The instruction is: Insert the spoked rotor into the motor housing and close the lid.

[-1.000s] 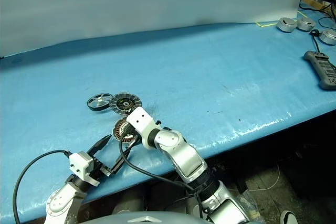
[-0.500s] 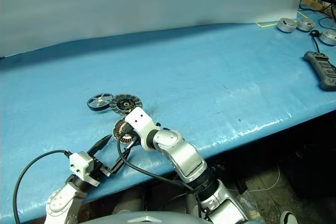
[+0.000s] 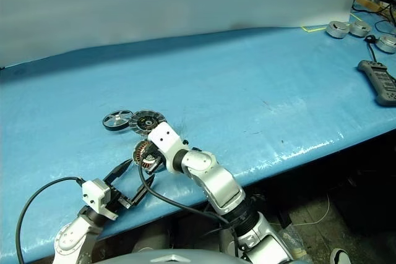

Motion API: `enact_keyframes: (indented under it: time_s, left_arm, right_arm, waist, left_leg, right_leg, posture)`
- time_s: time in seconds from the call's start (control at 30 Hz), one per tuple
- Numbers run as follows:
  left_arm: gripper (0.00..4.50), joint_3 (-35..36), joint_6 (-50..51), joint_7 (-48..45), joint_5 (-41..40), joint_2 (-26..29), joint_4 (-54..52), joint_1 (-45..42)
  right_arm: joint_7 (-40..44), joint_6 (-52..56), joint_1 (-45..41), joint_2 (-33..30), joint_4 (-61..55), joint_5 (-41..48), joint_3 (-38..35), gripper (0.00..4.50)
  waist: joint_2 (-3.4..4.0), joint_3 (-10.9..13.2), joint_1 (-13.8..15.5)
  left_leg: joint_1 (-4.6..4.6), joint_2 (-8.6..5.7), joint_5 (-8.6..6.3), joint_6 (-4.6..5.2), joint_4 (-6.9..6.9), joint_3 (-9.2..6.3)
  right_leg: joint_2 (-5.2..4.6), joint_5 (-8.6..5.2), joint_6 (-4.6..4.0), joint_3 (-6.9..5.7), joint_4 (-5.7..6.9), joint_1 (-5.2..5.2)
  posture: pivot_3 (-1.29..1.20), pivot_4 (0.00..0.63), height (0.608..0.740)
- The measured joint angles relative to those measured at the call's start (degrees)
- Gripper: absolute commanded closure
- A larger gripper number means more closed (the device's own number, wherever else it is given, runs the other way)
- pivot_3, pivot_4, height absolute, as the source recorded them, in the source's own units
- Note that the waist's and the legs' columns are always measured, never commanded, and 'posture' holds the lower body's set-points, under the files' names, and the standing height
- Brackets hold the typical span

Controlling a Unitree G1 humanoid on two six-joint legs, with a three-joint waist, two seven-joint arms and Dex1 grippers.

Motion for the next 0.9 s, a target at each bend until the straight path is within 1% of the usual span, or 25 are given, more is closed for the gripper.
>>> enact_keyframes:
  time_s: [0.4, 0.6, 0.8, 0.9]
  left_arm:
    - [0.00, 0.00, 0.00, -0.02, -0.21, -0.06, 0.00, 0.08]
    - [0.00, 0.01, 0.00, 0.01, -0.24, -0.06, 0.00, 0.33]
    - [0.00, 0.04, 0.00, -0.03, -0.41, -0.03, 0.00, 0.35]
    - [0.00, 0.11, 0.00, -0.08, -0.54, 0.01, 0.00, 0.31]
  right_arm:
    - [-2.31, -0.74, -0.15, 1.11, 2.31, -0.55, -0.35, 4.47]
    - [-3.51, 3.61, -1.29, 1.61, 1.40, -0.53, -0.21, 4.47]
    - [-2.25, 7.89, -1.62, 0.21, -1.30, -0.62, 2.13, 4.47]
    - [-1.98, 9.00, -1.90, -0.07, -1.81, -0.59, 2.20, 4.47]
  waist:
    - [-0.02, -0.05, 0.03]
    - [0.00, -0.13, 0.05]
    - [0.10, -0.31, 0.04]
    - [0.14, -0.41, 0.05]
  left_leg:
    - [0.02, 0.00, 0.00, 0.00, 0.02, 0.00]
    - [0.03, 0.00, 0.00, 0.00, 0.10, -0.01]
    - [0.02, 0.00, 0.00, 0.00, 0.10, -0.02]
    - [0.03, 0.00, 0.00, 0.00, 0.10, -0.01]
  right_leg:
    - [0.01, 0.00, 0.01, 0.01, 0.01, 0.03]
    - [0.01, 0.01, 0.01, 0.01, 0.02, 0.06]
    - [0.01, 0.01, 0.01, 0.01, 0.01, 0.06]
    - [0.01, 0.00, 0.01, 0.01, 0.01, 0.07]
  posture:
    - [0.00, 0.150, 0.740]
    - [0.00, 0.150, 0.740]
    - [0.00, 0.150, 0.740]
    - [0.00, 0.150, 0.740]
